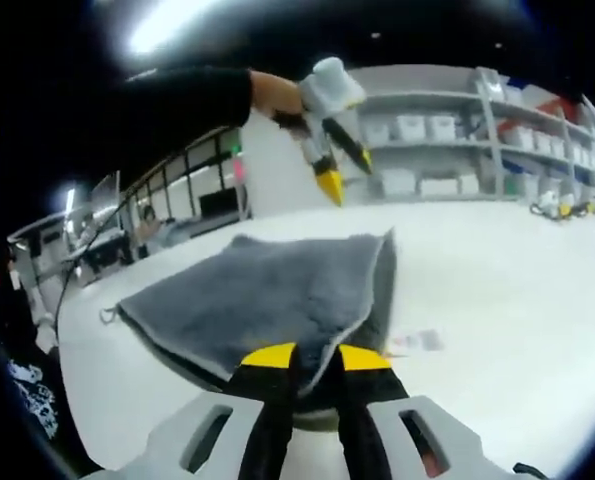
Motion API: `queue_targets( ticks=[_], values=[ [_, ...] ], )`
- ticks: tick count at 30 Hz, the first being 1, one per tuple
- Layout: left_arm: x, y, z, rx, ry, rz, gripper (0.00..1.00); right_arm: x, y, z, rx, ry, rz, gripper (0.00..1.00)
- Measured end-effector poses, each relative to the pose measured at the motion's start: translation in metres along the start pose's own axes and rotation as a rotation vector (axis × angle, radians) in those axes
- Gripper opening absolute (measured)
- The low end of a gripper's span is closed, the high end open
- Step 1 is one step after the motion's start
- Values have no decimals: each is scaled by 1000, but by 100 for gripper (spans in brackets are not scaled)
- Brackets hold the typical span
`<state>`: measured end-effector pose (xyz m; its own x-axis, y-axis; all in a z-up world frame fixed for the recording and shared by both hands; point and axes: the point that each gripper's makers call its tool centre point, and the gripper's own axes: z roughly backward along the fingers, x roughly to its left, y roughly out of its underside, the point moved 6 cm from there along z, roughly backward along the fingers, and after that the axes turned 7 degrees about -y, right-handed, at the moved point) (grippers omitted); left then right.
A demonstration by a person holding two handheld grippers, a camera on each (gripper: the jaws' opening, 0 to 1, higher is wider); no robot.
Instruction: Open the folded towel by lifting each exposed corner and separating the folded layers until the towel lies flat within the target outline without major curled edges
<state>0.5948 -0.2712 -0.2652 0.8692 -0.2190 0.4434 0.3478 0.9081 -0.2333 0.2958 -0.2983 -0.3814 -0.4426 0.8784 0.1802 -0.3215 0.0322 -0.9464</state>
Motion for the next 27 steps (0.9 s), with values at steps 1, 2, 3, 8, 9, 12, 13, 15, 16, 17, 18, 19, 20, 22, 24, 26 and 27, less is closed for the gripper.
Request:
queue_targets(
  ticks=[1,2,3,8,9,12,13,15,16,17,18,19,20,22,24,26,27],
  values=[
    [1,2,-3,6,4,-5,77,-2,0,-2,1,3,-12,10],
    [-1,2,-5,9,14,-5,76,-4,0,-2,-4,8,-38,10],
    [-5,4,-8,17,31,7,74,-5,0,-3,-4,9,-35,9],
    [-8,6,-19,19,45,9,69,-5,2,-4,-3,16,-20,8],
    [-9,6,-23,15,51,14,67,-5,2,-4,-3,14,-13,8],
    [-17,7,-34,17,56,6,62,-6,-2,-6,-9,15,6,3],
    [-18,6,-35,15,64,14,62,-7,-2,-7,-8,15,9,3],
    [-27,3,-34,5,112,68,62,-10,-2,-8,-10,13,7,1],
    [-27,3,-34,7,116,74,62,-9,-2,-8,-10,9,7,1],
    [-27,3,-34,8,113,73,62,-9,-1,-7,-7,4,4,0],
    [-28,3,-35,10,113,75,62,-9,-1,-7,-7,2,5,0],
    [-29,1,-36,8,115,81,62,-9,-1,-7,-9,1,5,0],
    [-29,0,-38,9,119,91,62,-9,-1,-6,-12,2,4,0],
    [-26,0,-44,14,107,107,66,-9,-1,-6,-15,4,10,0],
    [-31,2,-48,18,99,101,62,-10,0,-7,-14,3,15,0],
    [-34,2,-49,17,102,83,57,-10,0,-7,-13,1,16,0],
    [-34,1,-50,18,102,79,54,-9,0,-7,-12,3,20,0]
  ],
)
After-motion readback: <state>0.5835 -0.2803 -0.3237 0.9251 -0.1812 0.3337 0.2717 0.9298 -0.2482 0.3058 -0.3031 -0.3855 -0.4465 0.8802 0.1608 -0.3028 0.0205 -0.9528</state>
